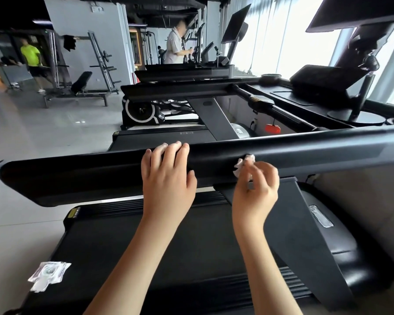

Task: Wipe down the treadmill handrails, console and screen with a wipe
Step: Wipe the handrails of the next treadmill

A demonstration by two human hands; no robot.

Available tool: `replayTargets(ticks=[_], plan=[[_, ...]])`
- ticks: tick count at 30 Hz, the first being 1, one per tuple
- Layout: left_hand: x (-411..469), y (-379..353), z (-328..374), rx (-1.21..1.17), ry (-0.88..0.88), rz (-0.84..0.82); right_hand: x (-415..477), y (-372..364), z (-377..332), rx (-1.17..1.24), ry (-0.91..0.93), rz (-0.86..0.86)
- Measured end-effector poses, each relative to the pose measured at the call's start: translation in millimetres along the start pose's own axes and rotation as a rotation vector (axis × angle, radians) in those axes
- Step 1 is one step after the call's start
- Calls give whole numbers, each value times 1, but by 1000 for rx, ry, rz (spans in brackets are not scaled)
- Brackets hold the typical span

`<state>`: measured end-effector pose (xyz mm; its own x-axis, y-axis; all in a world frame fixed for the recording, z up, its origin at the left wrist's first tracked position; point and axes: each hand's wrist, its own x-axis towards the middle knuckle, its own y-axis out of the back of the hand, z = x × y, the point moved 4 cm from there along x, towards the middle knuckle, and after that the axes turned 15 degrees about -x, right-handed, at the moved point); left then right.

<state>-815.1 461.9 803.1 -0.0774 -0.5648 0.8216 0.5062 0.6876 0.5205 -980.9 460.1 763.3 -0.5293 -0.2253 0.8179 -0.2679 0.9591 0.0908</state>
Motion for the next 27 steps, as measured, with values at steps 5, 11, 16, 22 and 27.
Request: replayTargets(ticks=[5, 11, 16, 22, 27], plan=[[10, -4, 10, -6, -22, -14, -1, -4, -11, 30, 119, -112], [6, -14, 14, -8, -56, -14, 21, 0, 4, -28, -7, 16], [7, -15, 16, -3, -46, -3, 18, -4, -3, -11, 60, -54], [6, -15, 16, -7, -40, 14, 41, 4, 16, -66, -54, 2], [6, -17, 19, 7, -30, 25, 15, 3, 7, 29, -1, -31]])
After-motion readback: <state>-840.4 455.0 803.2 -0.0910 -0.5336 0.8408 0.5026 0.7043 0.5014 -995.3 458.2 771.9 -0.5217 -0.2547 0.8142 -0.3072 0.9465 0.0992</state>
